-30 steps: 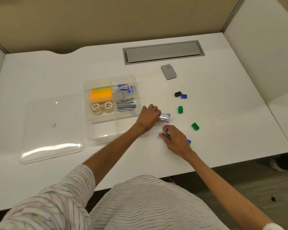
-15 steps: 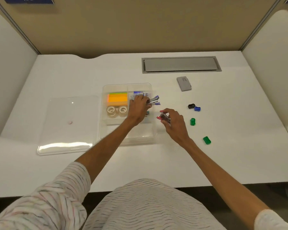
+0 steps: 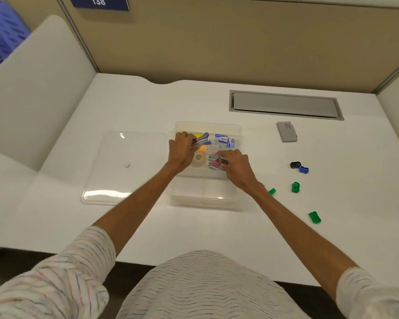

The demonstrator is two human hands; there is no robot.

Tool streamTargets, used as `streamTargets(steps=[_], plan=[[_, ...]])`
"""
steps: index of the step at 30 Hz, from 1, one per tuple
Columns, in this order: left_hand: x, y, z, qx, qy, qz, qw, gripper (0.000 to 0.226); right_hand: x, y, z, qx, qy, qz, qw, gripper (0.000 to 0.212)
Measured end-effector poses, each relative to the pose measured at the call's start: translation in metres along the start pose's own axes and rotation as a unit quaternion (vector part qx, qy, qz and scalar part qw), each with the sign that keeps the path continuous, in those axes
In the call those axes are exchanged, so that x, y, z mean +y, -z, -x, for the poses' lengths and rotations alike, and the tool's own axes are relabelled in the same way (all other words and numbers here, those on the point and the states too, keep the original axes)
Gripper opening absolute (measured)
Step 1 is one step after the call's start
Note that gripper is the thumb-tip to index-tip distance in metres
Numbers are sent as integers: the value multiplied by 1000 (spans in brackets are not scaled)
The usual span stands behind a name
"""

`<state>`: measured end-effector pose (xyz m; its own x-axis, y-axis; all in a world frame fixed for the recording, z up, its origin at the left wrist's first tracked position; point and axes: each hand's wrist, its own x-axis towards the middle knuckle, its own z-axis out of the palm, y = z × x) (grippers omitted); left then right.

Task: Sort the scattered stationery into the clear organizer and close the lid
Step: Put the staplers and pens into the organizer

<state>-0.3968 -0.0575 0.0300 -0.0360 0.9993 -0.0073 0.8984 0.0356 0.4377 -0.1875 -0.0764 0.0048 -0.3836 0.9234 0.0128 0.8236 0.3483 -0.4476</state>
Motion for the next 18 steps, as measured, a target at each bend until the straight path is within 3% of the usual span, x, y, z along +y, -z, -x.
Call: streamTargets(steps=[5, 14, 18], plan=[[-1, -4, -3, -12, -19, 5, 1000, 30, 0, -12, -1, -19, 19, 16, 1000, 39], [24, -33, -5, -46, -67, -48, 996, 32, 15, 0, -3, 93, -51, -17, 994, 38], [37, -48, -4, -56, -82, -72, 992, 31, 23, 2, 0, 105, -91, -35, 990, 35]])
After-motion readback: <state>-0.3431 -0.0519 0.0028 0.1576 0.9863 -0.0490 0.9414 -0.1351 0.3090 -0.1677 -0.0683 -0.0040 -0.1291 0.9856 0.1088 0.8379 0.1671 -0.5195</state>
